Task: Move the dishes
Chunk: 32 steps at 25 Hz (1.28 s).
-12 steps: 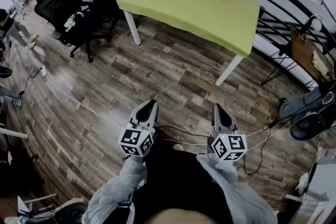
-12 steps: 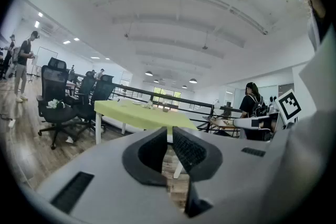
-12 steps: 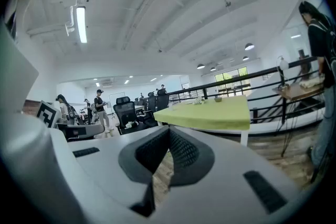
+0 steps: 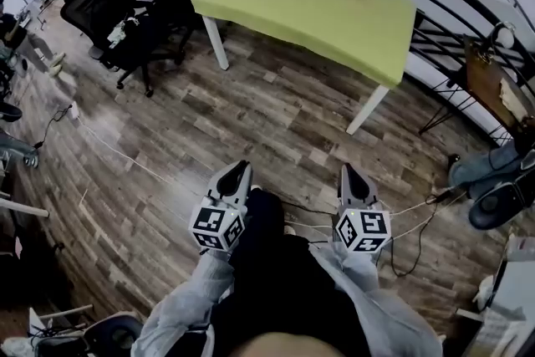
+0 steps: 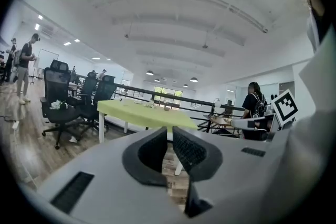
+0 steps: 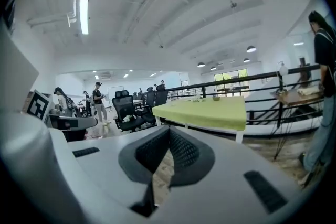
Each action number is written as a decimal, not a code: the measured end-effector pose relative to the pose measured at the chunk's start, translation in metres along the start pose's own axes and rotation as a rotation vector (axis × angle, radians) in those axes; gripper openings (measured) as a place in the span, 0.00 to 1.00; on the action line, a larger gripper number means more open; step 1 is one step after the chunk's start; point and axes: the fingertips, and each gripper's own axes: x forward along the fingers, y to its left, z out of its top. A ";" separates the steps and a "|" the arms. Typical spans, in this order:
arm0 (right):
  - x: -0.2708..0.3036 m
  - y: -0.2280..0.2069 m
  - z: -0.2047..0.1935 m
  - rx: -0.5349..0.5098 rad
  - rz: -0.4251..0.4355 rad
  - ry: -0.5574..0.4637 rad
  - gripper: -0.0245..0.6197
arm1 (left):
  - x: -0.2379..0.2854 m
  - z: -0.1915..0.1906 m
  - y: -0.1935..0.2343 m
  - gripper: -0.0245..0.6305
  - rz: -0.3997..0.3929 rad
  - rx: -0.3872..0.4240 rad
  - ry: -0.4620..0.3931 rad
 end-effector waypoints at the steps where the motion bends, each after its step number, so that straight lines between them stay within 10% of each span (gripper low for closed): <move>1: 0.000 0.003 -0.001 0.009 0.008 -0.001 0.05 | -0.002 -0.001 0.001 0.11 0.003 0.000 0.004; 13: 0.052 0.010 0.006 0.042 0.038 0.008 0.05 | 0.032 0.001 0.035 0.11 0.017 -0.016 0.003; 32: 0.275 -0.014 0.088 0.069 0.010 0.005 0.05 | 0.222 0.078 0.176 0.11 -0.003 0.007 -0.008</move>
